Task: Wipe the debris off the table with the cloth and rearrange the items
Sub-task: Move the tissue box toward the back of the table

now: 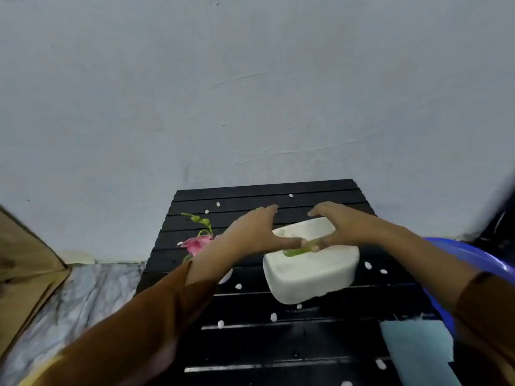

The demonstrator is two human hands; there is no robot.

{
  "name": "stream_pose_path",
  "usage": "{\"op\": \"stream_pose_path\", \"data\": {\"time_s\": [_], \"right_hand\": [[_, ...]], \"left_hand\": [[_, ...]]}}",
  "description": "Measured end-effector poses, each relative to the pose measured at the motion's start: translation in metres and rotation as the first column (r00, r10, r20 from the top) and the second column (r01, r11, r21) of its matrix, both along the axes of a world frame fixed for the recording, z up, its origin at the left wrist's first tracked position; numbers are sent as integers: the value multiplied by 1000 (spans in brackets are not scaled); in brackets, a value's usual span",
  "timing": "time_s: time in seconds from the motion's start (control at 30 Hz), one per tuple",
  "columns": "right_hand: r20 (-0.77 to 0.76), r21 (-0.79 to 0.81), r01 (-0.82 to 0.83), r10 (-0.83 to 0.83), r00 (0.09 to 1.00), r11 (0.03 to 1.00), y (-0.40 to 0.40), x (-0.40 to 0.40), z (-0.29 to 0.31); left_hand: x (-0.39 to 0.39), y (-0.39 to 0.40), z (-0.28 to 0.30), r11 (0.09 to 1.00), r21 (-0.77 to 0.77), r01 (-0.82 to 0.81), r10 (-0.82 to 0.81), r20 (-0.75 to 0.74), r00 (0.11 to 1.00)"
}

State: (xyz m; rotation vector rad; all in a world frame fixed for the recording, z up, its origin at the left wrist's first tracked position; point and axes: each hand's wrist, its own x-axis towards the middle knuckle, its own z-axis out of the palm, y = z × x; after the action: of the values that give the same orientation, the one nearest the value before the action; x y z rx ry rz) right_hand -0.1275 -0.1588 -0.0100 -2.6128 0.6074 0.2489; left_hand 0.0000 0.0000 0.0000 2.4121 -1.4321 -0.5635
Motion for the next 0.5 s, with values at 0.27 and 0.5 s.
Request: {"op": "stream_pose_path", "data": {"time_s": [0.27, 0.5], "right_hand": [[22, 87, 170, -172, 985, 982, 24, -46, -22], [116, 94, 293, -303, 946, 951, 42, -55, -48]], "left_hand": [[-34, 34, -45, 995, -42, -95, 88, -140, 986], [-44, 46, -83, 979, -76, -189, 164, -255, 953]]}}
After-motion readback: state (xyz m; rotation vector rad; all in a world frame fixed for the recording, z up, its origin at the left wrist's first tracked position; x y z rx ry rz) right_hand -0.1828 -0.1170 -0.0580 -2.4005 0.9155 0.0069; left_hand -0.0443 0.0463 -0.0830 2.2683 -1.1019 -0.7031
